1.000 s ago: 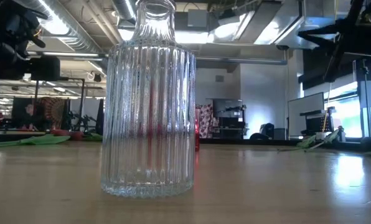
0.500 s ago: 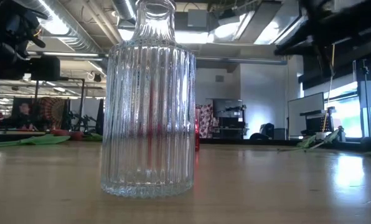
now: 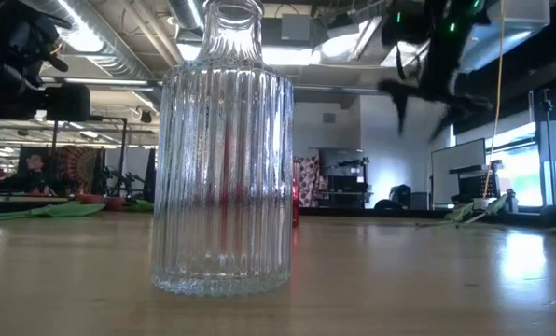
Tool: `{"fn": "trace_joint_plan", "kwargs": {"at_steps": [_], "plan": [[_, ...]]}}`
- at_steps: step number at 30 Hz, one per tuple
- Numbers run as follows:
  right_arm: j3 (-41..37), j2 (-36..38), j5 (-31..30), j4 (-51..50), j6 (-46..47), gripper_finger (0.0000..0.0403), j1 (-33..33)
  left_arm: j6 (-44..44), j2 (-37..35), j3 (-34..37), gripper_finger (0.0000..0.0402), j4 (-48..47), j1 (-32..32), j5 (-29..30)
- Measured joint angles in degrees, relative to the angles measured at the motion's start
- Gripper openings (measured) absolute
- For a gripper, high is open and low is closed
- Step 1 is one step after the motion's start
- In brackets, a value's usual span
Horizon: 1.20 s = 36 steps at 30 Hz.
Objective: Sort flowers into vase by color
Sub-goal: Put the top black tulip into the red vase
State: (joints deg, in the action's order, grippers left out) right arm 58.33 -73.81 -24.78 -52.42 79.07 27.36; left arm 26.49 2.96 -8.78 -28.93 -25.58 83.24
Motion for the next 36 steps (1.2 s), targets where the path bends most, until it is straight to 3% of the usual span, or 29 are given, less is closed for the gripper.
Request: {"fn": "trace_joint_plan", "kwargs": {"at_steps": [6,21,28,36], "plan": [[-3.23,-2.09,3.21,0.05,-1.73,0.0276,10.52,0.00,0.00,0.00,0.0204,0.00,0.00,0.01],[-11.67,-4.78,8.18,9.94,-6.39,0.0271,27.73,-0.01,0.00,0.00,0.0204,0.00,0.00,0.02],[-15.71,-4.78,8.78,13.33,-7.10,0.0261,32.52,0.00,0.00,0.00,0.0204,0.00,0.00,0.01],[-22.08,-4.78,10.51,26.61,-4.39,0.0243,34.11,0.01,0.00,0.00,0.0204,0.00,0.00,0.00]]}}
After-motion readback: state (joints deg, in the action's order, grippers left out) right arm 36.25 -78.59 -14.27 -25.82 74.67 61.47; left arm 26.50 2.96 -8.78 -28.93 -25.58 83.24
